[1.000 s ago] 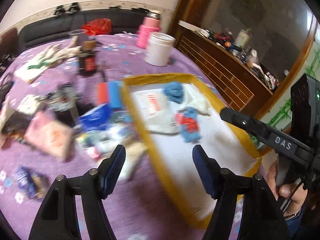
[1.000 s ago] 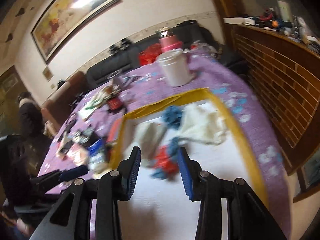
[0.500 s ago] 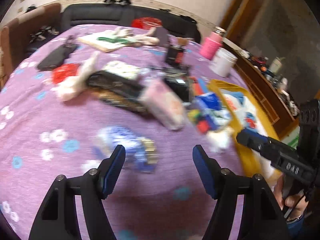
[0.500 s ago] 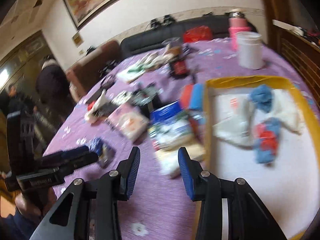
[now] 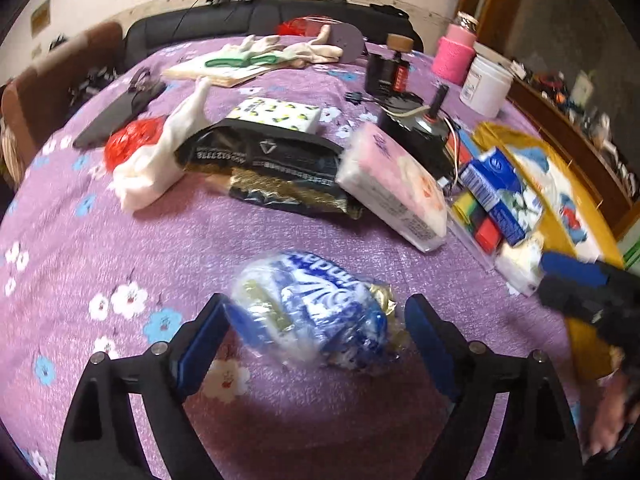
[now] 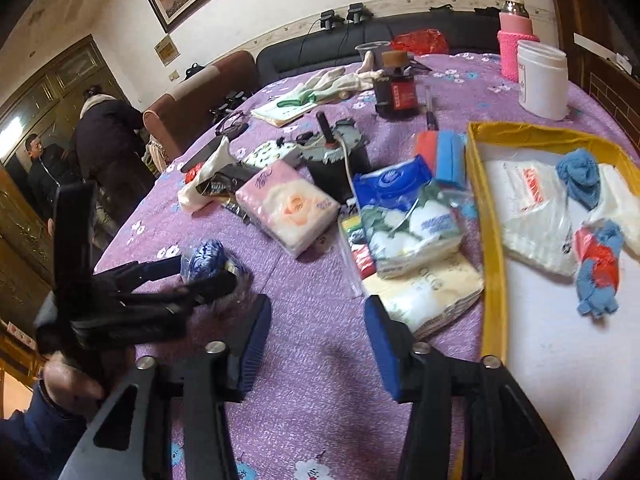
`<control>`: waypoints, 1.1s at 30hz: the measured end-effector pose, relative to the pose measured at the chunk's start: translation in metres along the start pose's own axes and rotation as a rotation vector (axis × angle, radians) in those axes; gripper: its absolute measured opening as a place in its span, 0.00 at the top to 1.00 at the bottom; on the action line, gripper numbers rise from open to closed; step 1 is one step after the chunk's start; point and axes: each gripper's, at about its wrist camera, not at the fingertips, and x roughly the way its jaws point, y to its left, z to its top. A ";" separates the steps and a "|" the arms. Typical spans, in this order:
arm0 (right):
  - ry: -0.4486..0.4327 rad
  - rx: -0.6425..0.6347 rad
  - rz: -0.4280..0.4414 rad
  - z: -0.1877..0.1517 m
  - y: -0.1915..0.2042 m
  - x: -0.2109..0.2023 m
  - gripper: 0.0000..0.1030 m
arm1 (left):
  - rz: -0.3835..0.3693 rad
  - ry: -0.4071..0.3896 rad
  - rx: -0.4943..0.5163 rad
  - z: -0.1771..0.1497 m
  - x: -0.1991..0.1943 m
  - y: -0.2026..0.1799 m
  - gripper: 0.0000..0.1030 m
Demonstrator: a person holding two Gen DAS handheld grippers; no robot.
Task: Organize soft objects
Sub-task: 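Grasp blue-and-white snack bag with left tool, then grasp pink tissue pack with right tool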
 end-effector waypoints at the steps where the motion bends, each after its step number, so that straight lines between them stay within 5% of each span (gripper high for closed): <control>1: -0.002 -0.005 0.006 0.005 0.001 0.000 0.44 | -0.010 -0.009 -0.010 0.000 -0.002 0.002 0.23; 4: -0.003 -0.020 0.028 0.020 0.008 0.002 0.44 | -0.049 -0.024 -0.051 0.000 -0.006 0.014 0.30; 10: 0.041 -0.069 0.069 0.061 0.029 0.043 0.36 | -0.007 -0.049 -0.084 -0.006 -0.019 0.045 0.30; 16: 0.126 -0.024 0.021 0.088 0.024 0.099 0.33 | -0.021 -0.044 -0.121 -0.006 -0.017 0.058 0.30; 20: 0.145 -0.048 0.024 0.081 0.032 0.101 0.32 | -0.043 -0.047 -0.133 -0.005 -0.017 0.061 0.30; 24: 0.208 -0.115 0.131 0.056 0.056 0.090 0.31 | -0.055 -0.051 -0.142 -0.004 -0.017 0.063 0.30; 33: 0.182 -0.215 -0.021 0.045 0.071 0.103 0.31 | -0.060 -0.063 -0.169 -0.006 -0.019 0.068 0.30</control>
